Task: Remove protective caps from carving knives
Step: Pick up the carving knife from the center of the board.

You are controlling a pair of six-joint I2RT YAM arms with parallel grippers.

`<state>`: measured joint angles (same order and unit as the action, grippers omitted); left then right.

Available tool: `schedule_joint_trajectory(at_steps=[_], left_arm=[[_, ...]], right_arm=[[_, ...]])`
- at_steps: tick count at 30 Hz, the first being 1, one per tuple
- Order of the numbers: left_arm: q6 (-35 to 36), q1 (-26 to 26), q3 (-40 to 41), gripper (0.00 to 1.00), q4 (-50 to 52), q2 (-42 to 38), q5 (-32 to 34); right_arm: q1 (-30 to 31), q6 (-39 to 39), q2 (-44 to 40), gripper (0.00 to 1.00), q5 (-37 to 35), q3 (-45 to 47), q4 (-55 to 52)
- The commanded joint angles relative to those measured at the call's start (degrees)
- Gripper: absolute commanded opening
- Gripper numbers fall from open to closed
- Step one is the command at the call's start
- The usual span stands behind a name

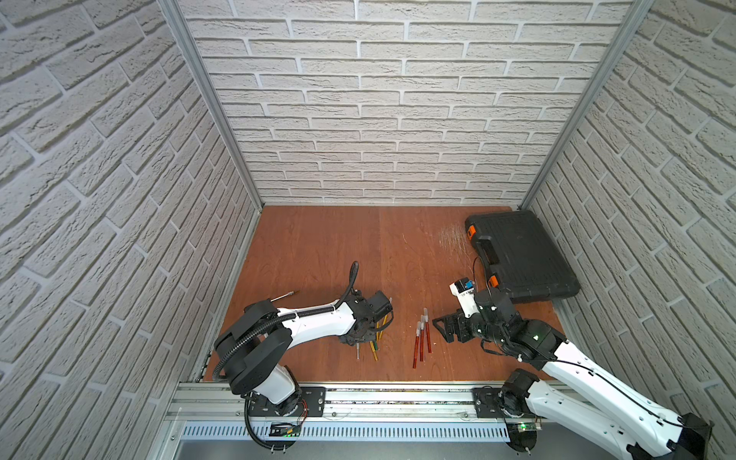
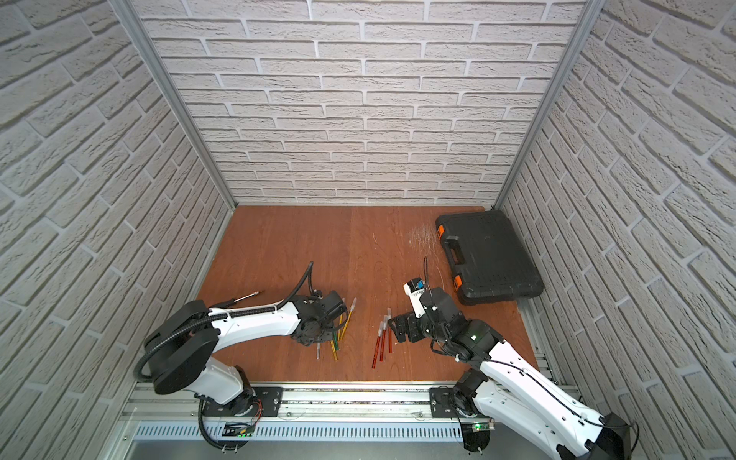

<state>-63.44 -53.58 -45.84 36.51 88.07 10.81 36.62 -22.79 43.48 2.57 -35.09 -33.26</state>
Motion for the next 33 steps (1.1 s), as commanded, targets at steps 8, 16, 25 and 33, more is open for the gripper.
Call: schedule_joint_trajectory(at_steps=[8, 16, 25, 33], left_arm=[[4.4, 1.2, -0.3, 0.08, -0.9, -3.3, -1.2], [10.5, 4.1, 1.0, 0.08, -6.3, -11.7, -3.2], [19.3, 5.8, 4.3, 0.08, -18.5, -20.7, -8.8], [25.4, 5.9, 4.4, 0.1, -21.8, -24.1, -12.8]], right_arm=[[0.7, -1.1, 3.0, 1.0, 3.2, -2.5, 2.1], [0.7, -3.7, 5.7, 1.0, 2.4, -3.3, 4.3], [0.9, -13.7, 10.2, 0.94, 6.5, -5.1, 13.1], [5.5, -19.6, 14.7, 0.74, 2.5, -6.1, 21.1]])
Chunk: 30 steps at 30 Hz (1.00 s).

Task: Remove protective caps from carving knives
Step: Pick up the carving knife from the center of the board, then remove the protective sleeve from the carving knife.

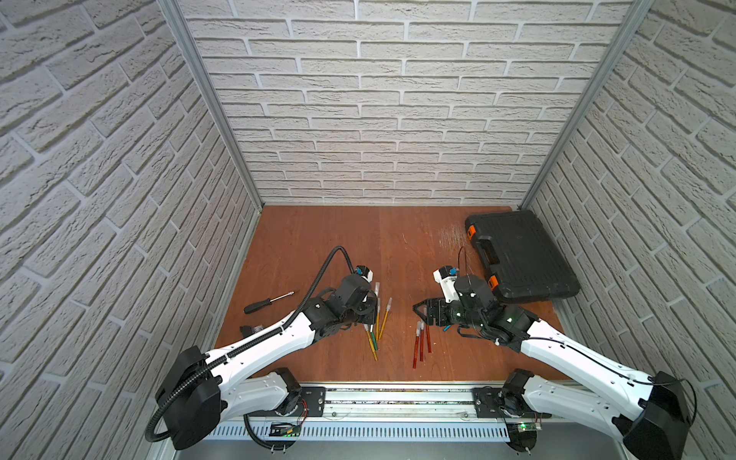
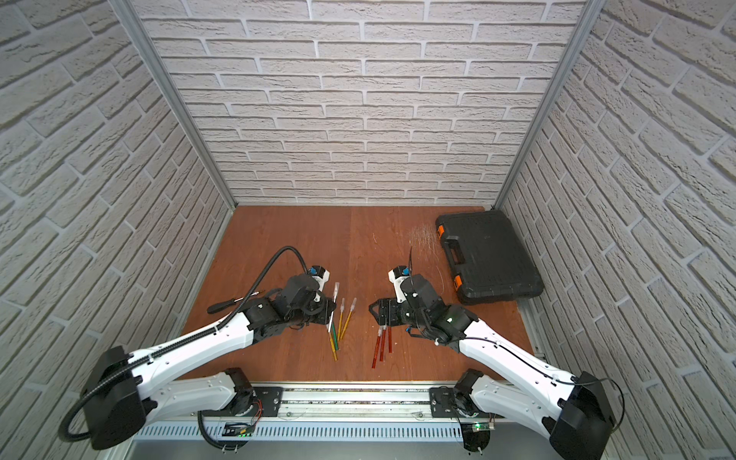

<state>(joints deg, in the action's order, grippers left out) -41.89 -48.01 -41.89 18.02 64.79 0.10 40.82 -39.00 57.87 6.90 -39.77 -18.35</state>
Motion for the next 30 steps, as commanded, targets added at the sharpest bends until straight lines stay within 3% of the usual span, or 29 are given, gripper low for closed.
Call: schedule_joint_trajectory(at_steps=[1, 6, 15, 30], left_arm=[[4.2, 0.1, 0.7, 0.1, -4.0, -1.1, -2.2], [4.8, -1.0, 2.0, 0.11, -7.3, -0.8, -1.2], [4.9, -7.7, -1.0, 0.11, -10.1, 4.3, 5.3], [0.9, -8.5, 2.3, 0.11, -20.9, 3.0, 1.4]], right_arm=[[1.5, -3.7, 0.6, 0.73, -1.9, -1.3, 7.0], [1.7, -5.2, 0.5, 0.65, -1.9, -0.9, 8.2], [1.8, -6.8, 1.5, 0.51, 1.2, -3.0, 8.3], [0.7, -7.3, 8.1, 0.43, 6.1, -5.8, 13.7]])
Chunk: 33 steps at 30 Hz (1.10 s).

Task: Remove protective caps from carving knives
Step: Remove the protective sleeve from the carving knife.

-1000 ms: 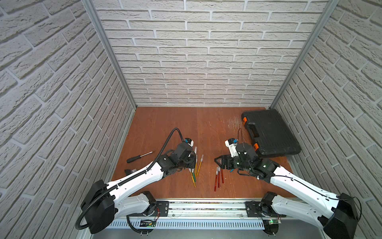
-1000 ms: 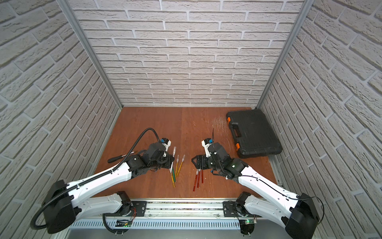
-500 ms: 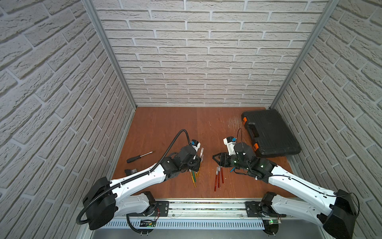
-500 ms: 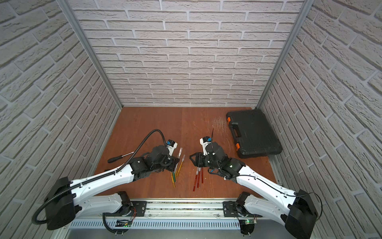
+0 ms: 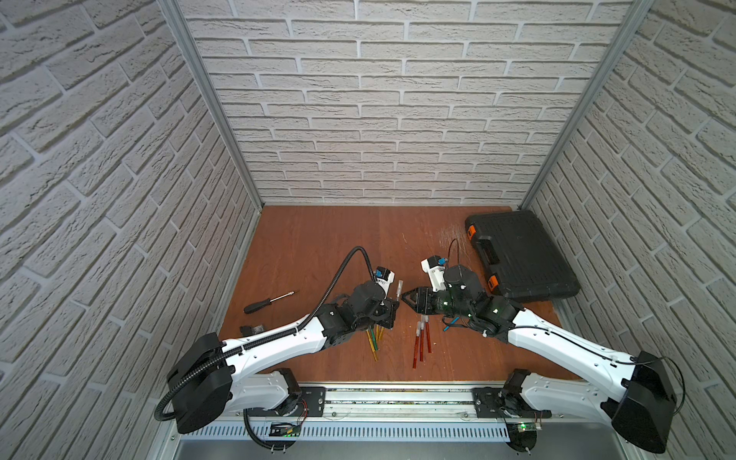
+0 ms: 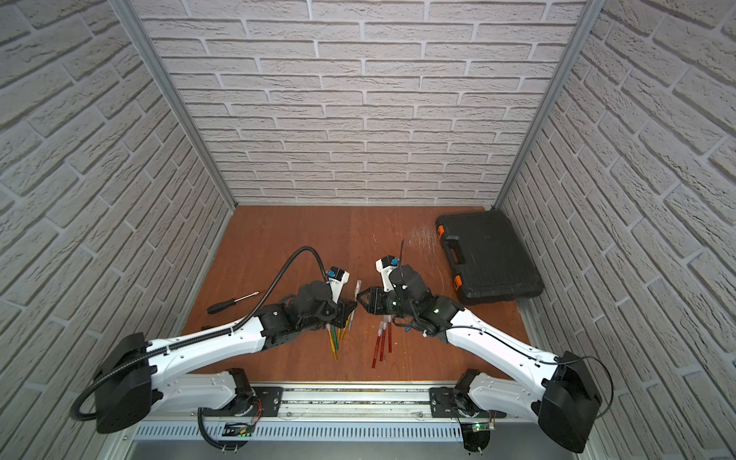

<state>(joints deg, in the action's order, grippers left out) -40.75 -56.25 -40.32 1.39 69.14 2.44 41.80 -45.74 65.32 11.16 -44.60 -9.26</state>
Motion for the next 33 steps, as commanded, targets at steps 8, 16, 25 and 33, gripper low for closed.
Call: schedule_joint_trajectory(at_steps=[8, 16, 25, 33], left_arm=[[0.1, -0.3, 1.5, 0.11, -5.3, -2.2, -2.3], [0.2, -0.3, 1.2, 0.1, -5.3, -1.7, -3.3], [0.4, -0.3, 1.0, 0.1, -5.5, -1.9, -4.0], [0.6, -0.2, 0.9, 0.09, -5.7, -2.2, -4.2]], right_arm=[[-1.5, -0.9, 1.8, 0.39, 1.3, -1.5, 5.4], [-3.6, -0.8, 2.2, 0.35, 2.7, -2.3, 6.1], [-4.9, -0.9, 4.2, 0.29, 4.5, -3.1, 7.2], [-5.1, -1.0, 5.2, 0.21, 4.5, -3.0, 7.7]])
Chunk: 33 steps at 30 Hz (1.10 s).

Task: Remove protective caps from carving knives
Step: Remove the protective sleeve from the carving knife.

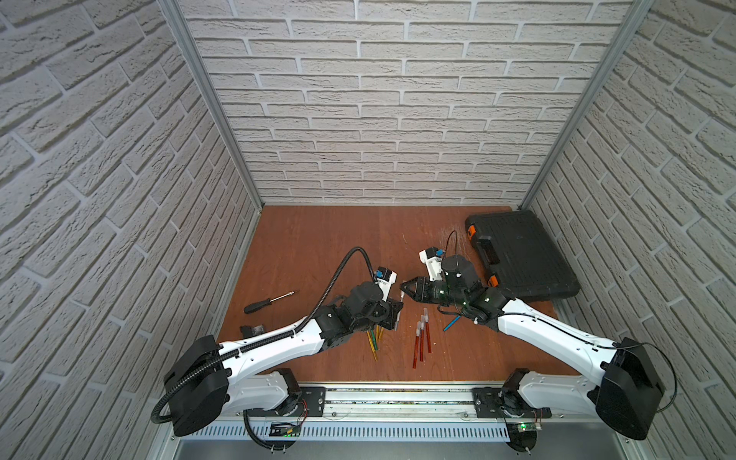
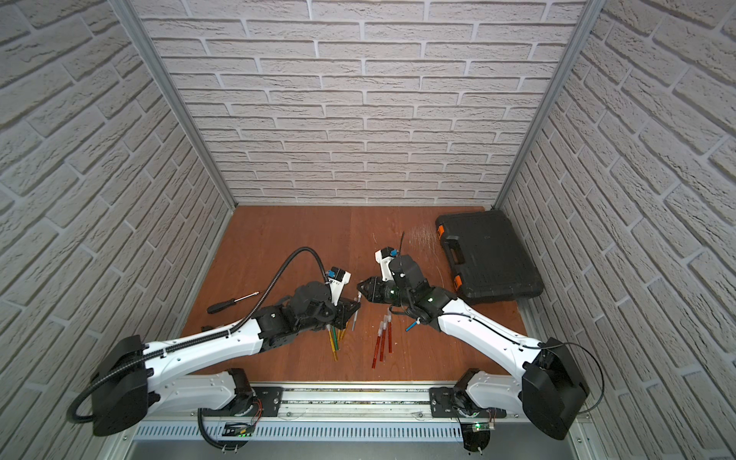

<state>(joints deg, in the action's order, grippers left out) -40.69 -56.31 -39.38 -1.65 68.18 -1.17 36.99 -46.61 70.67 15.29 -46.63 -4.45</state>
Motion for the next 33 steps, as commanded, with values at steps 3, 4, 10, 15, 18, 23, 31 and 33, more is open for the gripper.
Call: schedule_joint_trajectory(at_steps=[3, 4, 10, 15, 18, 23, 31, 33], left_arm=[[0.4, -0.1, 0.0, 0.09, -2.8, -1.0, -0.8], [0.4, -0.1, 0.1, 0.09, -2.9, -1.0, -0.9], [0.1, -0.1, 0.3, 0.11, -3.1, -0.8, -0.9], [0.0, -0.1, 0.2, 0.25, -3.3, -0.3, -1.1], [-0.1, -0.1, -0.1, 0.28, -3.3, 0.3, -1.2], [-0.2, -0.1, -0.4, 0.26, -3.0, 0.9, -1.2], [-0.4, 0.0, -0.5, 0.16, -2.8, 1.2, -1.2], [-0.4, 0.0, -0.5, 0.15, -2.7, 1.2, -1.2]], right_arm=[[-0.4, 0.1, -0.3, 0.18, 0.1, -0.8, 2.9], [-0.4, 0.1, -0.2, 0.17, 0.2, -0.9, 2.7], [-0.4, 0.6, -0.4, 0.11, 0.3, -0.7, 2.6], [-0.5, 0.9, -0.9, 0.09, 0.7, -0.9, 2.3], [-0.5, 1.0, -1.3, 0.08, 0.8, -0.9, 2.2], [-0.5, 1.3, -1.6, 0.08, 0.7, -1.1, 1.7], [-0.5, 1.6, -2.3, 0.08, 0.6, -0.9, 1.3], [-0.5, 1.7, -2.4, 0.08, 0.5, -0.7, 1.4]])
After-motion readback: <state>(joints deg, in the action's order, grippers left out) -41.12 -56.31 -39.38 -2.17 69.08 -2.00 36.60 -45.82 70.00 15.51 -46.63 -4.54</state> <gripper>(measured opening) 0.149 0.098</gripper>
